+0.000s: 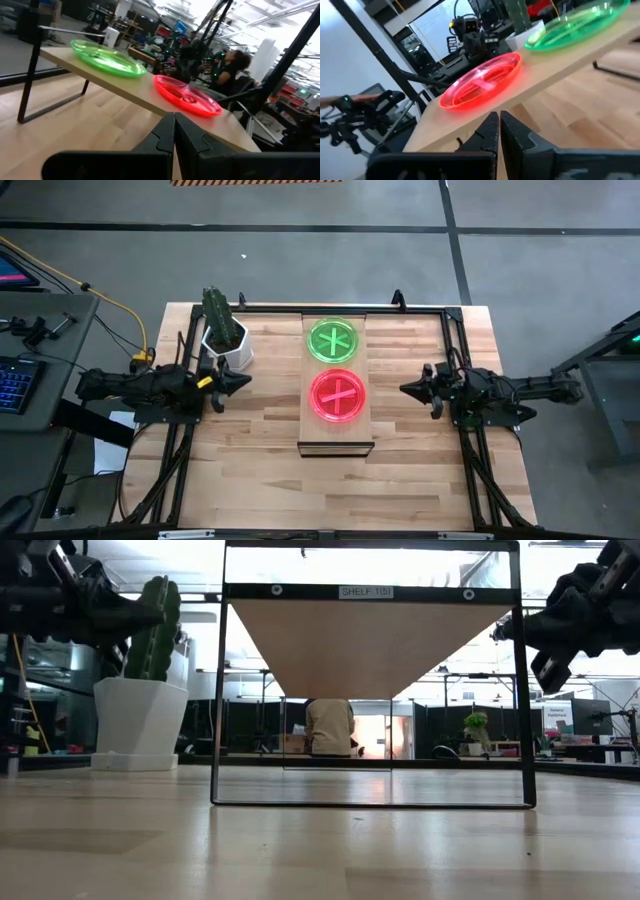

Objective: Place and stack plates onto a shelf
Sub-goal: Return to Home Position

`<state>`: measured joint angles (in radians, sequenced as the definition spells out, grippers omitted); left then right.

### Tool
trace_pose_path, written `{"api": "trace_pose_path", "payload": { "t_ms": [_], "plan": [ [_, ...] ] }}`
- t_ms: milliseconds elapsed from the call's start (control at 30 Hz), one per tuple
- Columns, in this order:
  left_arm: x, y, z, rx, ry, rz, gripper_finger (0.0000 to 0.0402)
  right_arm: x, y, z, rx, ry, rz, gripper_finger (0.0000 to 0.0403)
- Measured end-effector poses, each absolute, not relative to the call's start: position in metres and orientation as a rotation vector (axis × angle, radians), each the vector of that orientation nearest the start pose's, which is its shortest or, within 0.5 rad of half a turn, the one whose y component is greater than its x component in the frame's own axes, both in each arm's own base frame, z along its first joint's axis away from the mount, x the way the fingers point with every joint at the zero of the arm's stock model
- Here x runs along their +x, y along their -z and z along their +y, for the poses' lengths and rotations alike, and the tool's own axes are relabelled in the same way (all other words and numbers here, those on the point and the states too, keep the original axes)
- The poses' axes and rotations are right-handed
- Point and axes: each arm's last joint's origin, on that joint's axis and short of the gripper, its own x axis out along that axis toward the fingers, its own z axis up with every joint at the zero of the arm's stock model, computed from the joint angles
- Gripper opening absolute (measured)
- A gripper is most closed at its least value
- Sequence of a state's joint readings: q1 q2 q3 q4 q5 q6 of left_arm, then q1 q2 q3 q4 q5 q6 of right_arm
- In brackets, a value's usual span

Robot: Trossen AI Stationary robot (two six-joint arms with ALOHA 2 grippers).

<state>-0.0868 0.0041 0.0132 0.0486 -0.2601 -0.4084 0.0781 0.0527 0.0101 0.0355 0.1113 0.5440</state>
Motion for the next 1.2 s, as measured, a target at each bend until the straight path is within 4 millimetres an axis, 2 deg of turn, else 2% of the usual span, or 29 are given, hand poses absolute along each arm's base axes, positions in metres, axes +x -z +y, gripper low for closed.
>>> {"api": "trace_pose_path", "payload": {
  "t_ms": [467, 867, 1200],
  "plan": [
    [0.0964, -0.1721, -0.0013, -0.417, -0.145, -0.086, 0.0001, 0.0998, -0.1671, 0.0054, 0.321, 0.060, -0.013, 0.0000],
    [0.0964, -0.1721, -0.0013, -0.417, -0.145, -0.087, 0.0001, 0.0999, -0.1669, 0.0054, 0.497, 0.059, -0.017, 0.0000],
    [0.0972, -0.1715, -0.0014, -0.415, -0.147, -0.079, 0.0001, 0.0972, -0.1716, 0.0053, 0.504, 0.040, -0.072, 0.0000]
  ]
}}
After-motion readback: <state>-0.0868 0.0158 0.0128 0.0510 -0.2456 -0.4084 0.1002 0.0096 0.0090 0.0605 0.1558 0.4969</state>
